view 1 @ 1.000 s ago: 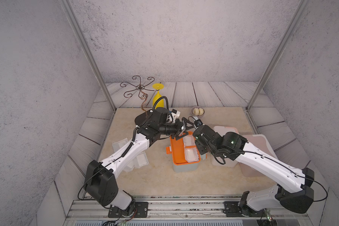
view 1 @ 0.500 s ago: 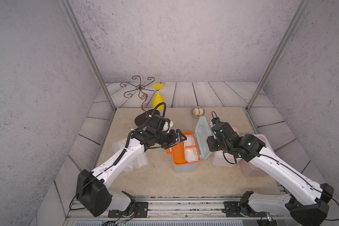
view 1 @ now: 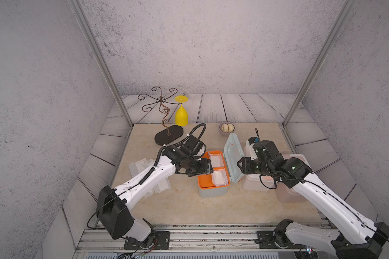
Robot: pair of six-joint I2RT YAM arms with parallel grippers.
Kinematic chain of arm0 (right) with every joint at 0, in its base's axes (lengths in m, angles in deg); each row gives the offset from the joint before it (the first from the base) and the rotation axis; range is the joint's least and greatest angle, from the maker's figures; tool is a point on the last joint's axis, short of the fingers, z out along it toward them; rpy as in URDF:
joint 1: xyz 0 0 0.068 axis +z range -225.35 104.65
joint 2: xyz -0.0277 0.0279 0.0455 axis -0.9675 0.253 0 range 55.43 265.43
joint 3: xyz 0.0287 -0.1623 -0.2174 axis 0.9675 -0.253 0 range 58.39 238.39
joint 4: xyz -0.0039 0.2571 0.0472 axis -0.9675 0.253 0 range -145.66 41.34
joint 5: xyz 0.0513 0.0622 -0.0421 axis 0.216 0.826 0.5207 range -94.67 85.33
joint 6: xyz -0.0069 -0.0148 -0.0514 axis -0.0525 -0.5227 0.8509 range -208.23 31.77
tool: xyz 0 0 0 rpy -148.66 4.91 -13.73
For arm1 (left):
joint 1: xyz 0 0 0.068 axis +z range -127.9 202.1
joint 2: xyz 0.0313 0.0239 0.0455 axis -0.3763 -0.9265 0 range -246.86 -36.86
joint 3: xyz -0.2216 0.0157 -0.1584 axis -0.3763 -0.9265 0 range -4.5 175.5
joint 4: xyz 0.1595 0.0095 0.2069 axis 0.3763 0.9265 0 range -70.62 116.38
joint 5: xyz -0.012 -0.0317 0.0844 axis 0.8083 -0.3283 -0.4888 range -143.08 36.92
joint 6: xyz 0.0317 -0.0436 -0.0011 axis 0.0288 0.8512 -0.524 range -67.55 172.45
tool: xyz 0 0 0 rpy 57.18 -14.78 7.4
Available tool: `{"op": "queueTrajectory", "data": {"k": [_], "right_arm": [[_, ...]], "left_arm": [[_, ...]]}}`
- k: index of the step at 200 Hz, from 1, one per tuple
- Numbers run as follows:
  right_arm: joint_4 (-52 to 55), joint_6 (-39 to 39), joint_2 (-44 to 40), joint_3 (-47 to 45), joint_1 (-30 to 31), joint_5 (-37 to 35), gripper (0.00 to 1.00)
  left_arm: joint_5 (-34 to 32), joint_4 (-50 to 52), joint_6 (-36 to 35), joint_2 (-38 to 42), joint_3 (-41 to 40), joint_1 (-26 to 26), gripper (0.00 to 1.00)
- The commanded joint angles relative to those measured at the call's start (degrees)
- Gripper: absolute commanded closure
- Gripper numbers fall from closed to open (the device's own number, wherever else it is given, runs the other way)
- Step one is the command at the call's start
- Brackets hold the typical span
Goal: Open first aid kits and take out gauze
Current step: Open the lid of the first aid kit, then pick up the gauze from the first aid kit.
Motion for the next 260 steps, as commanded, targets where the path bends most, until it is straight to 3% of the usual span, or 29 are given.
{"op": "queueTrajectory", "data": {"k": [1, 76, 148, 186, 226, 260], "right_arm": [[-0.3, -0.5, -1.8, 0.0, -0.6, 1.9, 0.5], [-0.9, -0.3, -2.6, -1.0, -1.2, 3.2, 0.35], [-0.8, 0.1, -3.3, -1.4, -1.7, 3.6, 0.3], [-0.4, 0.4, -3.2, -0.9, -1.9, 3.6, 0.25], [0.0, 0.5, -3.3, -0.5, -2.1, 3.6, 0.23], [0.2, 0.8, -3.3, -0.4, -2.3, 3.6, 0.22]], "left_arm": [[-1.6, 2.9, -1.5, -2.0, 2.2, -1.3, 0.33], [1.6, -1.4, 0.2, -8.0, 2.3, -4.1, 0.57], [1.8, -1.4, 0.1, -9.0, 3.2, -4.3, 1.0], [0.7, 1.4, -0.4, -5.3, 5.4, -4.2, 1.0], [-4.7, 4.7, -1.1, 3.0, 5.8, -2.0, 1.0], [-5.8, 9.6, -4.5, 10.0, 6.5, 6.7, 1.0]]}}
